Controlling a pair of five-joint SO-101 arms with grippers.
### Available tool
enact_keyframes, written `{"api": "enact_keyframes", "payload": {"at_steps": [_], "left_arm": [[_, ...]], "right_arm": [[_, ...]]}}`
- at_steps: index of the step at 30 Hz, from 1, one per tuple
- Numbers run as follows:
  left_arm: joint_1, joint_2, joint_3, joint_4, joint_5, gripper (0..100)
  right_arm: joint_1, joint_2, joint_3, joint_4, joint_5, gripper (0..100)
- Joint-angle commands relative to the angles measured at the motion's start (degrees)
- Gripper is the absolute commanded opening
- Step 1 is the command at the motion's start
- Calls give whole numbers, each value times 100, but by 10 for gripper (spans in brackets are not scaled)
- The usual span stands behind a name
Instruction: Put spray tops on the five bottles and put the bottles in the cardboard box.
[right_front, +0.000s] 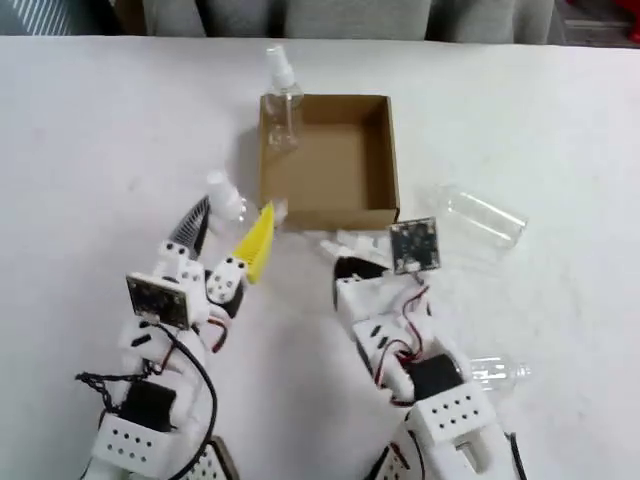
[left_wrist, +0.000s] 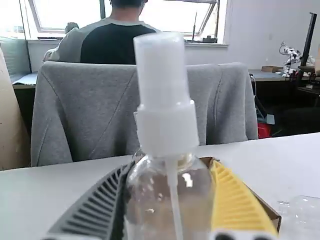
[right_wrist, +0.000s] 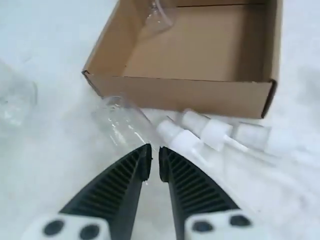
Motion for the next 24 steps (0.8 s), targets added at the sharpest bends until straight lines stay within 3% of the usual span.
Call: {"api": "enact_keyframes", "payload": {"at_steps": [1, 5, 15, 20, 24], "left_arm": [[75, 31, -571, -185, -396, 21], [66, 989, -1292, -440, -668, 21], [84, 4963, -3701, -897, -659, 21], [84, 6264, -3974, -2268, 70, 22], [163, 7292, -4035, -3446, 255, 22]], "right_arm": [[268, -488, 149, 163, 70, 15], [268, -971, 484, 207, 70, 15], [347, -2088, 1073, 224, 334, 15], [549, -2440, 1073, 681, 501, 15], [541, -2615, 1073, 910, 519, 15]]}}
